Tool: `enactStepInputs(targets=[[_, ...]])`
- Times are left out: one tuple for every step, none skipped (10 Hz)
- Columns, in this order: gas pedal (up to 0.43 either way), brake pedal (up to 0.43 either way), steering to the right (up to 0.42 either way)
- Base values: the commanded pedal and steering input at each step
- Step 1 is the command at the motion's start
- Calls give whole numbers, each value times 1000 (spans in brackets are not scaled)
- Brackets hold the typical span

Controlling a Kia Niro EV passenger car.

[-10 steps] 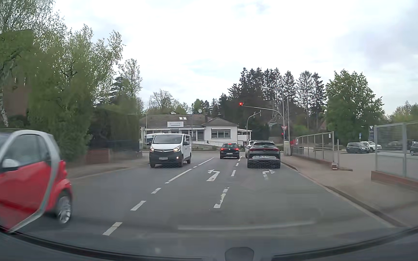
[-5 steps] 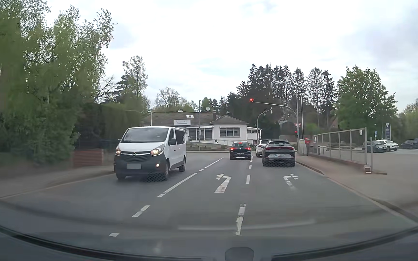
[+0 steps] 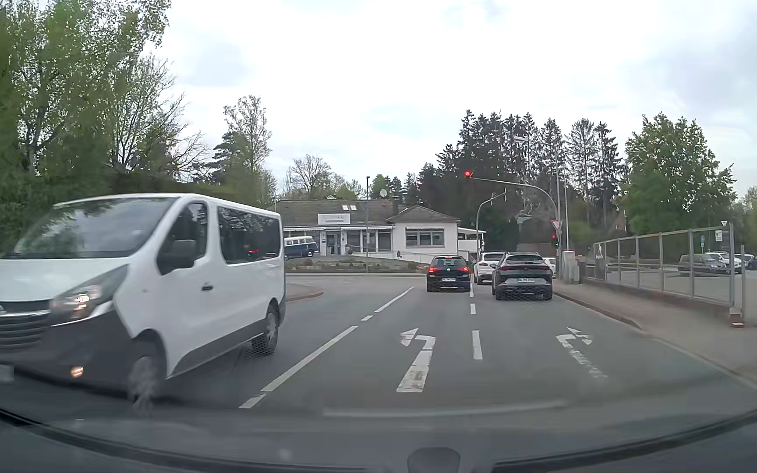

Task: Follow the waypoints while adhering to traffic rules and regulations

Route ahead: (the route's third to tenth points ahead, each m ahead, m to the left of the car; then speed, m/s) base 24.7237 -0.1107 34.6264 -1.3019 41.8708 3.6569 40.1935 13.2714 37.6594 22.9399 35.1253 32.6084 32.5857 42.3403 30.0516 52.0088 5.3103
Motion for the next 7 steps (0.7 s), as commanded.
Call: enactStepInputs(targets=[[59, 0, 3], [59, 0, 6], [59, 0, 10], [39, 0, 15], [0, 0, 22], [0, 0, 27], [0, 0, 31]])
